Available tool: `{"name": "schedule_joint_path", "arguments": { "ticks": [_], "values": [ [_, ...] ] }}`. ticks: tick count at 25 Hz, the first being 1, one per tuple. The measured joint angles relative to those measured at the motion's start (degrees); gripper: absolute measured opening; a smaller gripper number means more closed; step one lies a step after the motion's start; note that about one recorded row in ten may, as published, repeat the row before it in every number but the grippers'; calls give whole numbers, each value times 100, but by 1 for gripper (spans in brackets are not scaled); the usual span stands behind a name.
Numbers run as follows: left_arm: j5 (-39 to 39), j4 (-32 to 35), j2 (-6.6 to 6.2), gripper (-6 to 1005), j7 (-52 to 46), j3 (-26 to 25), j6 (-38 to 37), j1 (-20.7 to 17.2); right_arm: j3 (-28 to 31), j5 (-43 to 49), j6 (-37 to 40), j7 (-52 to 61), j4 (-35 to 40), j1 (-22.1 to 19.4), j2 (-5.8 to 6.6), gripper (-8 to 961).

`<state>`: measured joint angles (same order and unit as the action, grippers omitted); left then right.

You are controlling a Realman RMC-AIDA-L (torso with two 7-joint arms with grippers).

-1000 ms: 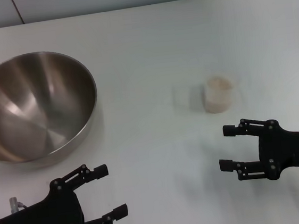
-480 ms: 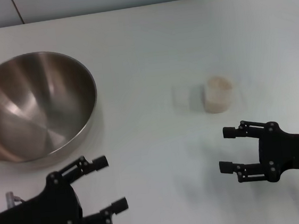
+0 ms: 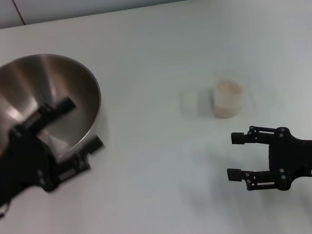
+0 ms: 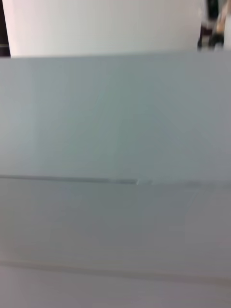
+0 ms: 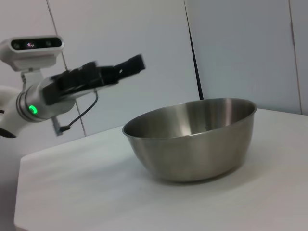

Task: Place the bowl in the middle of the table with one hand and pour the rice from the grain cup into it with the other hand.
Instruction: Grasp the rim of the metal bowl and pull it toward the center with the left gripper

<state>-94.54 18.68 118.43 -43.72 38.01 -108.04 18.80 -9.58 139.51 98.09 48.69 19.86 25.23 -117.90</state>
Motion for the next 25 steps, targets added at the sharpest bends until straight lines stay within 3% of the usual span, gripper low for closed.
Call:
{"name": "schedule_joint_path", "arguments": {
  "ticks": [3, 8, 10, 14, 25],
  "values": [
    [238, 104, -6, 862, 6, -75, 110, 2, 0, -4, 0, -1, 0, 5, -6, 810],
    [577, 344, -4, 862, 10, -835, 464, 61, 0, -5, -1, -10, 0, 20, -19, 810],
    [653, 394, -25, 862, -5, -1360, 743, 122, 0, -6, 0, -10, 0, 23, -22, 810],
    [666, 557, -36, 861, -80, -1720, 1229, 154, 0, -6, 8, -10, 0, 29, -23, 810],
    [665, 924, -39, 861, -393, -1839, 2255, 292, 0, -5, 10, -10, 0, 59, -23, 810]
  ]
}}
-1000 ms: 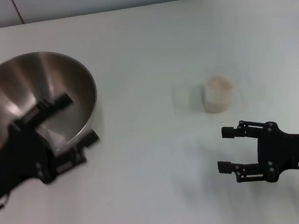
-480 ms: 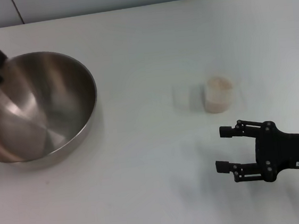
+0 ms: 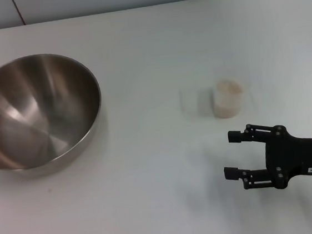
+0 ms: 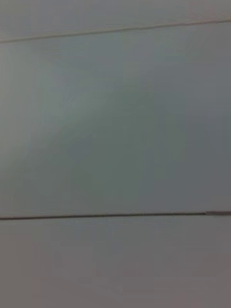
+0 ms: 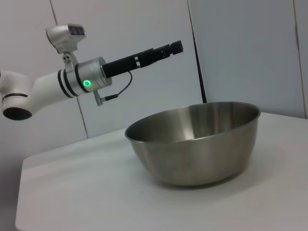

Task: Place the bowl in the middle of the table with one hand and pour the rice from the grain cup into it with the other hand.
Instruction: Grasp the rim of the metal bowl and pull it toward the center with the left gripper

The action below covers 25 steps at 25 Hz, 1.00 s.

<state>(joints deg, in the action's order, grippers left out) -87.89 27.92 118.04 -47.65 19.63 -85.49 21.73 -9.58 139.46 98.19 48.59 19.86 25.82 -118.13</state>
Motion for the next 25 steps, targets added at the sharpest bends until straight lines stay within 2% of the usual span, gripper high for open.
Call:
{"name": "schedule_joint_path", "arguments": {
  "ticks": [5, 9, 10, 14, 15, 16, 25],
  "values": [
    [-184, 420, 0, 861, -706, 146, 345, 5, 15, 2, -4, 0, 0, 26, 0, 810],
    [-573, 1077, 0, 861, -1796, 492, 650, -47, 23, 2, -18, 1, 0, 40, 0, 810],
    [-892, 1416, -3, 862, -2295, 646, 758, -58, 26, 3, -38, 1, 0, 54, 0, 810],
    [-1510, 1881, -7, 862, -2952, 739, 878, -31, 27, 2, -48, 1, 0, 75, 3, 810],
    [-1945, 2105, -7, 862, -3295, 752, 909, 22, 29, 2, -56, 1, 0, 93, 7, 810],
    [-1945, 2105, -7, 862, -3295, 752, 909, 22, 29, 2, -56, 1, 0, 93, 7, 810],
    [-3777, 2766, 6, 862, -4350, 818, 1032, 464, 44, 2, -64, 14, 0, 136, 9, 809]
  ]
}}
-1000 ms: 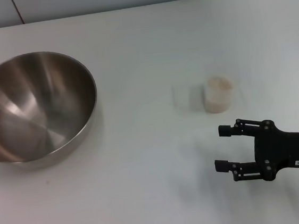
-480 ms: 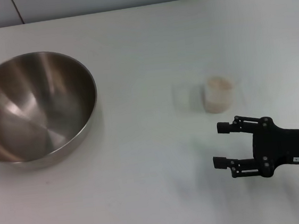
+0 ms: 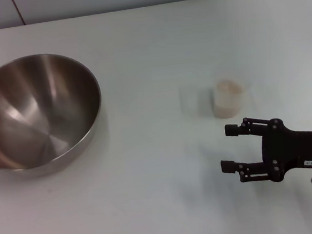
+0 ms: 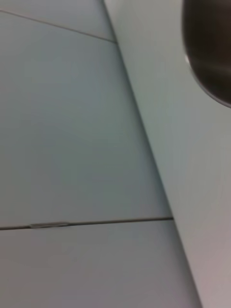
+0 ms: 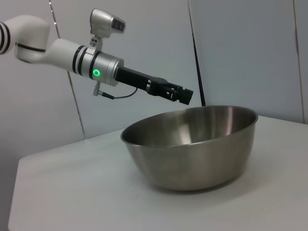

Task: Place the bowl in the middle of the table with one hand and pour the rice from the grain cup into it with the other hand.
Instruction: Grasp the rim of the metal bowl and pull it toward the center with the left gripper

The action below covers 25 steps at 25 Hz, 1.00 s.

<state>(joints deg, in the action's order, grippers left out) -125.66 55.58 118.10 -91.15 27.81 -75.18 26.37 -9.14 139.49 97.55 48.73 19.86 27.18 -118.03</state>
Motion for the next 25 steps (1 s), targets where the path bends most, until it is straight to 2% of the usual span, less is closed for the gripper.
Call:
{"name": "schedule_joint_path", "arguments": {
  "ticks": [6, 10, 12, 16, 25],
  "values": [
    [-808, 176, -9, 862, -476, 60, 51, 233, 9, 0, 0, 19, 0, 1, 0, 809],
    [-998, 233, -11, 861, -583, 74, 47, 284, 9, -4, 0, 33, 0, -2, 0, 809],
    [-1431, 444, -15, 861, -983, 388, 13, 371, 9, -6, 0, 33, 0, -3, 0, 810],
    [-1609, 558, -15, 861, -1188, 679, 12, 397, 9, -9, -1, 32, 0, -3, -2, 810],
    [-1755, 566, -10, 862, -1296, 735, 36, 448, 12, -16, -8, 22, 0, -14, -9, 810]
  ]
}}
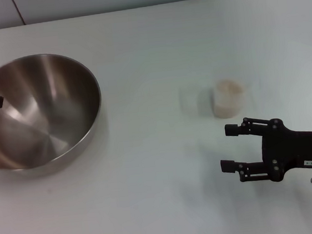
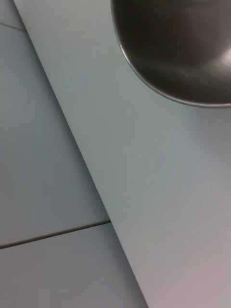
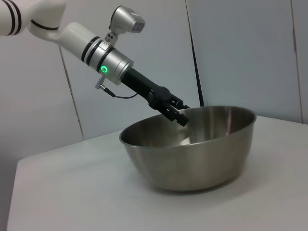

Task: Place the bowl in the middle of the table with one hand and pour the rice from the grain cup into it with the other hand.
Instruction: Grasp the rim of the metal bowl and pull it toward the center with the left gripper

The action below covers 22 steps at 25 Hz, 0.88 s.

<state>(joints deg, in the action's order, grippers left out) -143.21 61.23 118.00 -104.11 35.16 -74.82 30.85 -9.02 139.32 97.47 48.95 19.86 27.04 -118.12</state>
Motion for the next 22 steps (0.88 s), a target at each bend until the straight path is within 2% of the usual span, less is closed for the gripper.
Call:
{"name": "schedule_joint_path", "arguments": {
  "ticks": [15, 22],
  "values": [
    [-134, -56, 4, 859, -83, 10, -25, 26, 6, -12, -1, -22, 0, -21, -1, 809],
    [-137, -60, 4, 589, -83, 104, -31, 26, 6, -11, 2, -25, 0, -37, 0, 810]
  ]
}}
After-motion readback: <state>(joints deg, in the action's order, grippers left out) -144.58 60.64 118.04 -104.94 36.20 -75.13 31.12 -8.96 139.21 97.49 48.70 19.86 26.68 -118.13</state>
